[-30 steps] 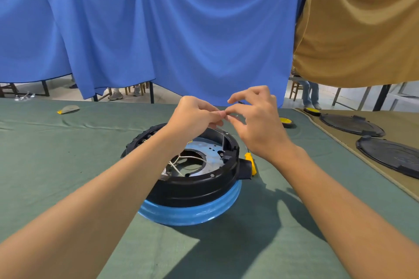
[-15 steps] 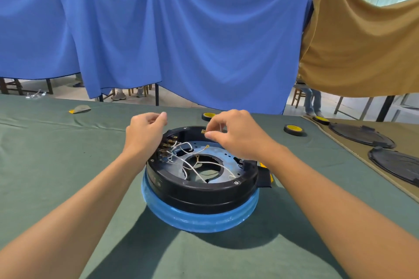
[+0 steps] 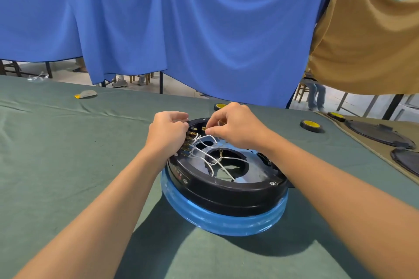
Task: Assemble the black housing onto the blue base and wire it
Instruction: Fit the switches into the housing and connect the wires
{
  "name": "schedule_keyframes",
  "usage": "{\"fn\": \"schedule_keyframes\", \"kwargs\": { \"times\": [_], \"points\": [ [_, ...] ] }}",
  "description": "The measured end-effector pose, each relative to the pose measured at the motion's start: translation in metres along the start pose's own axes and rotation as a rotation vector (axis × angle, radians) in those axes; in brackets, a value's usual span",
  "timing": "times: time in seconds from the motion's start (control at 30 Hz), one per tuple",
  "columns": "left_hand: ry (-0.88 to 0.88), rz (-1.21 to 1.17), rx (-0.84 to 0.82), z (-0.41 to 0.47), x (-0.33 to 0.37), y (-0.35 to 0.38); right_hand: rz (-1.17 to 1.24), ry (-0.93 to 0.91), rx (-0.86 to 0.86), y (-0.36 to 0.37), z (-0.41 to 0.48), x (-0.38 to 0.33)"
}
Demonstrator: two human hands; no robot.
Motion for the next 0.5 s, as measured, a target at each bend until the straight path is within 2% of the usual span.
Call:
{"fn": "schedule_keyframes", "kwargs": {
  "times": [0.27,0.4,0.5],
  "points": [
    [-0.027,-0.043,0.007,-0.0044,0.0023,-0.0007,0.069,0.069,0.002,0.0043,0.0061,0.0036],
    [-0.029,-0.059,0.008,-0.0051,0.0029,-0.001,0.022,0.025,0.074,0.0057,0.0081,0.0023],
    [-0.024,-0.059,0.009,-0.0056,0.0036,0.0002,0.015,-0.003,0.06,0.0093,0.0065,0.0002]
  ]
}}
Point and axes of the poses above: each hand's wrist, its own z-axis towards the middle knuckle, its own y-axis out of the palm, x = y × z, the point moved 4 cm from there along z, towards the middle knuckle, and after that the axes turned 12 degrees about x, right-handed, at the moved point
